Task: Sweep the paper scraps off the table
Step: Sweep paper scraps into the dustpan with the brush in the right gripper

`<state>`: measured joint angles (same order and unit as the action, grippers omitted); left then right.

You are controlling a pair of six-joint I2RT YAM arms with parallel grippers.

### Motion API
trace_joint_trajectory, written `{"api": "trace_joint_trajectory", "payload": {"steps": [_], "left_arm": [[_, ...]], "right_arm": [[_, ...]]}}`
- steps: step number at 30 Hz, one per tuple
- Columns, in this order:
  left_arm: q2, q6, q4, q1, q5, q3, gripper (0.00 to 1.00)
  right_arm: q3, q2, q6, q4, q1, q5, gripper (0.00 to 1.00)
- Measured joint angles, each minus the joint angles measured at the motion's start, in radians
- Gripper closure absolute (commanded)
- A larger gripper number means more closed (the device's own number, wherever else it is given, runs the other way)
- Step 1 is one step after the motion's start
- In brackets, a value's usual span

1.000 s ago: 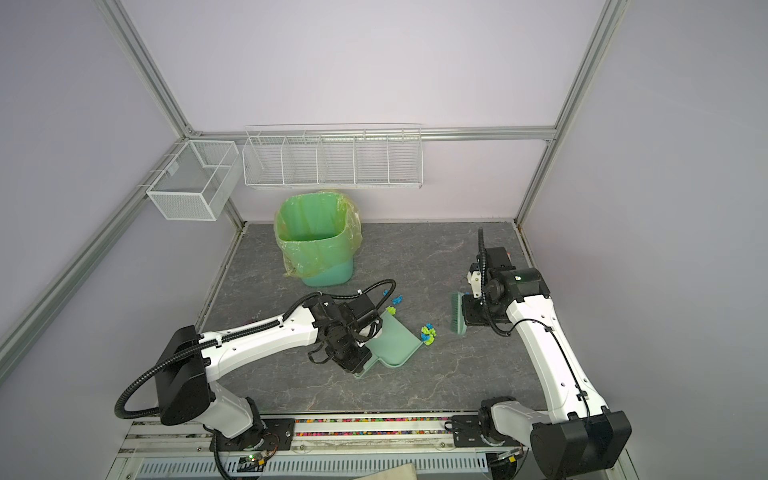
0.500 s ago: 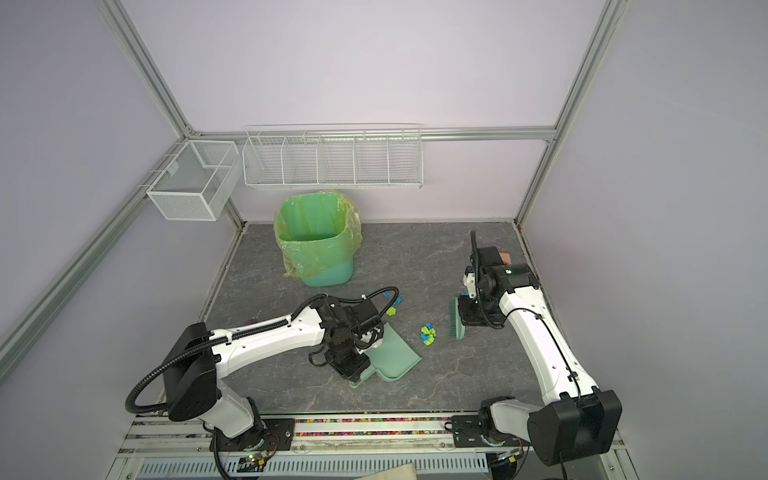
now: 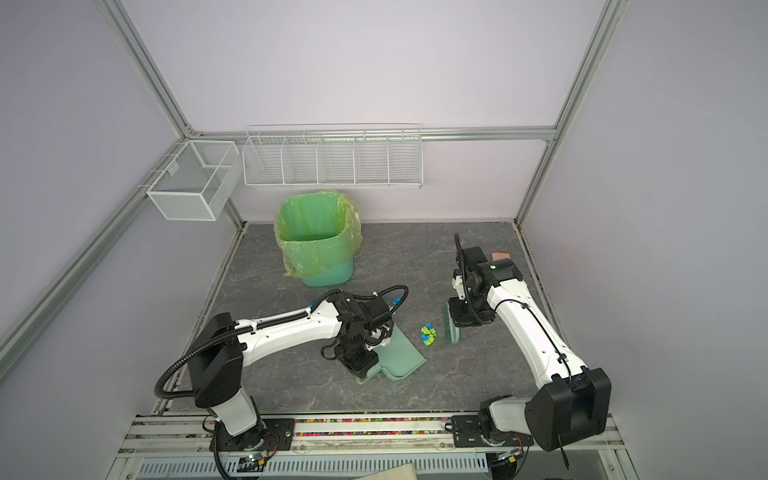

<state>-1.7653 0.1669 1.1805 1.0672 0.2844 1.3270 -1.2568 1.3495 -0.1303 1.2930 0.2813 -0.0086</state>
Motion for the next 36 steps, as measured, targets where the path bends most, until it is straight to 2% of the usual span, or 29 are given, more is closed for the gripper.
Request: {"api": "trace_joint_trajectory", "payload": {"steps": [16, 22, 27, 30, 36], "left_arm": [[-0.12, -0.013, -0.001, -0.048, -0.008, 0.108, 1.0], [-0.165, -0.019, 0.003, -0.053, -0.002, 0.124, 1.0], [-0.18, -0.024, 0.0, -0.053, 0.001, 0.129, 1.0], [-0.18, -0.023, -0.003, -0.053, 0.0, 0.146, 1.0], [-0.177, -0.022, -0.005, -0.053, -0.008, 0.152, 1.0]], "right_arm": [[-0.022, 0.081, 0.026, -0.003, 0.095, -0.116, 0.93], [-0.029, 0.076, 0.026, -0.003, 0.154, -0.201, 0.93], [-0.04, 0.013, 0.01, -0.002, 0.172, -0.251, 0.93], [-0.073, -0.017, -0.01, 0.009, 0.172, -0.221, 0.93], [-0.208, 0.006, -0.033, 0.065, 0.169, -0.056, 0.93]]}}
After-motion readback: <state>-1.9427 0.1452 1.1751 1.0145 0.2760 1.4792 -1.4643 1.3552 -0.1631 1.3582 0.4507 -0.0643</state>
